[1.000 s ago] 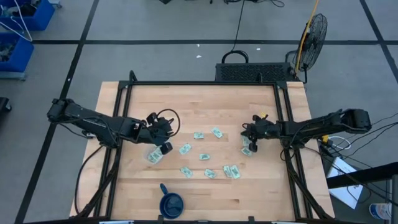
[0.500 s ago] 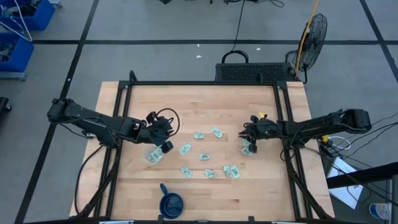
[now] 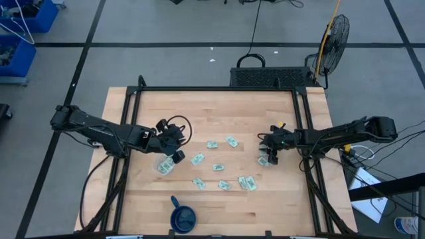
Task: Pick and place Stevia / Truvia into bins
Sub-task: Put the stevia packet into the transparent container
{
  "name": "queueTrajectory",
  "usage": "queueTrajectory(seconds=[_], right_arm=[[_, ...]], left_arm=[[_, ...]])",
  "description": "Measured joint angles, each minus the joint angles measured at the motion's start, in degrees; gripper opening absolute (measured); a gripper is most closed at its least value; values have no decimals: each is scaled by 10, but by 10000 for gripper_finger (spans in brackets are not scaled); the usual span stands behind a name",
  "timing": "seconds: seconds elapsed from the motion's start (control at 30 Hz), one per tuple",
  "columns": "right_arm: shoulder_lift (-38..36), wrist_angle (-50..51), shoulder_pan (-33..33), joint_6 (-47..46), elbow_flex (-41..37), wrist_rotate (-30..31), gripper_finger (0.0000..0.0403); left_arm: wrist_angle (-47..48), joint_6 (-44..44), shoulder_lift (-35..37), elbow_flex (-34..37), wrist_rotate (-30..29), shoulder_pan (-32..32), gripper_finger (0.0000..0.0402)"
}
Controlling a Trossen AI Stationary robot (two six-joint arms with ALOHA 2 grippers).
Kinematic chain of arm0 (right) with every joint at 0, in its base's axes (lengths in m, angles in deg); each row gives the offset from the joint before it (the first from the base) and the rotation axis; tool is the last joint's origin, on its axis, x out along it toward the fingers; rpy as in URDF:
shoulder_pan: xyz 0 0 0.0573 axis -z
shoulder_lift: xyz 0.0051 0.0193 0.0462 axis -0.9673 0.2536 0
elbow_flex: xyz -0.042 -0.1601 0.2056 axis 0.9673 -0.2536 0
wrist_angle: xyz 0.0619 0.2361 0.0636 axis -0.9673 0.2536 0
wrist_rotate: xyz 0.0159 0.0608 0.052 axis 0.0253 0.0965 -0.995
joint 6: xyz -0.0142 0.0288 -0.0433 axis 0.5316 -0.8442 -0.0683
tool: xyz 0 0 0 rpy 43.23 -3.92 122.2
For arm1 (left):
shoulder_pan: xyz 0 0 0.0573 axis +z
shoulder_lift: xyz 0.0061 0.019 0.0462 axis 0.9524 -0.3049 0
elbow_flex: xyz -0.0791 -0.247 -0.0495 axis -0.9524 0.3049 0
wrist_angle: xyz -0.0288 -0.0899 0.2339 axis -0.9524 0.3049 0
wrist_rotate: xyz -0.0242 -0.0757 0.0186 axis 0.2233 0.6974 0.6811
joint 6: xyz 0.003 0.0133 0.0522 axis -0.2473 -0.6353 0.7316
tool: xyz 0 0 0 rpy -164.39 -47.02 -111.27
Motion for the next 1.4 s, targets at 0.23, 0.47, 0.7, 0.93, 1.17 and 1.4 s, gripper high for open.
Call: queueTrajectory(seconds=[0.23, 0.47, 0.7, 0.93, 1.17, 1.4], right_arm=[[0, 2, 0, -13, -1, 12, 80], [2, -74, 0, 10, -4, 16, 6], [-3, -168, 0, 46, -3, 16, 2], [-50, 79, 0, 49, 70, 21, 36], [-74, 199, 0, -50, 84, 28, 102], [-71, 114, 0, -87, 30, 28, 134]], left_arm=[[0, 0, 0, 0, 0, 0, 56], [0, 0, 0, 0, 0, 0, 56], [0, 0, 0, 0, 0, 0, 56], [0, 0, 0, 0, 0, 0, 56], [0, 0, -2, 0, 0, 0, 56], [3, 4, -14, 0, 0, 0, 56]])
